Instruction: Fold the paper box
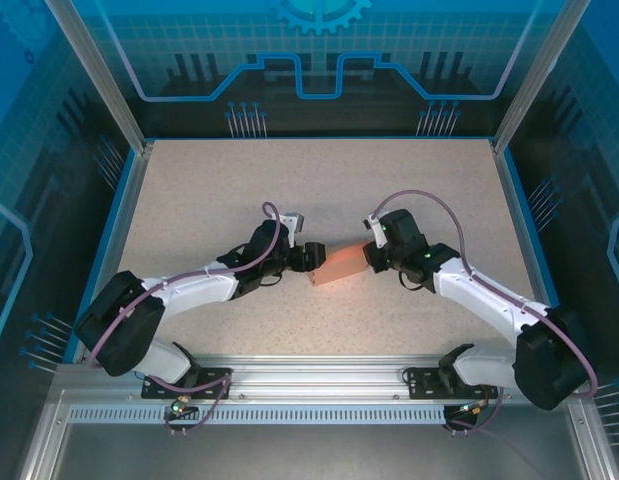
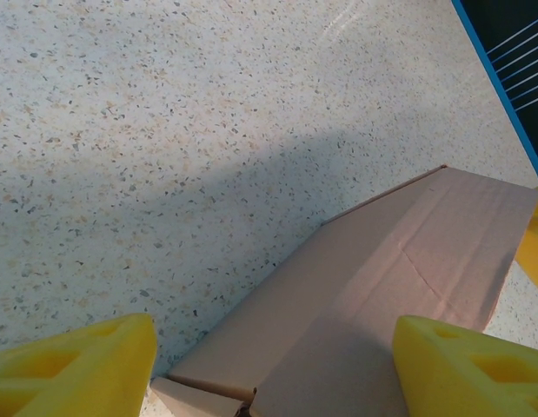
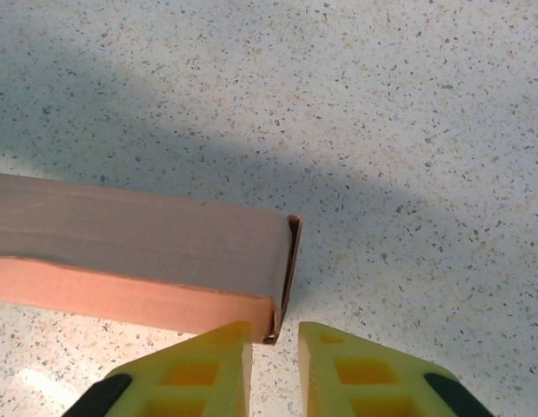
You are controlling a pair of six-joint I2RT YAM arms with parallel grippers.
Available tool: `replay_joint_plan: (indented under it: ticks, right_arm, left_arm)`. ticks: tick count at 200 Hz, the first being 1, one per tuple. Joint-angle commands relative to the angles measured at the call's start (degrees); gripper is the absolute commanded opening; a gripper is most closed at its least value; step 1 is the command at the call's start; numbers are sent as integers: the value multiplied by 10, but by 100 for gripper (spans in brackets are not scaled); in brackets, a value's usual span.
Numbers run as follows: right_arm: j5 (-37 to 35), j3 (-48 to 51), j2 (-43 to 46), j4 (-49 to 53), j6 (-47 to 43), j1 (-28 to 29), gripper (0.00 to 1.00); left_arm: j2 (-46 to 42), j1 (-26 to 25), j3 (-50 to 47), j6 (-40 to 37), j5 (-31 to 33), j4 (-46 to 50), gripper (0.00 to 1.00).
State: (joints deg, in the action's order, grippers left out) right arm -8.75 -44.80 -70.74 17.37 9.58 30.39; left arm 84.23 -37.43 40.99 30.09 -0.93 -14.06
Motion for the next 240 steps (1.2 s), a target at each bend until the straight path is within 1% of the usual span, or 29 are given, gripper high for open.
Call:
replay_joint_plan:
  ticks: [1,82,101,147,167,196,240]
  right_arm:
    - [9,-26,15,27,-7,9,25]
    - [43,-52,40,53,-14,3,34]
    - [77,-83,25,53,-16,-16,37]
    - [210,-123,-61,40,-6,-90,41]
    - [252,-131,-94,33,-4,-111,42]
    - [287,-126,-123,27,0,-132,42]
    - [294,-89,-121,19,3,-147,43]
  left_arm:
    - [21,2,-18,1,1,11,73]
    - [24,2,-20,-1,1,5,72]
    - [24,1,-20,-1,1,4,72]
    - [22,1,-20,-2,0,4,72]
    - [20,1,-18,-2,-1,6,72]
    - [20,1,-16,-3,-2,7,72]
    - [23,1,-11,-4,-2,7,72]
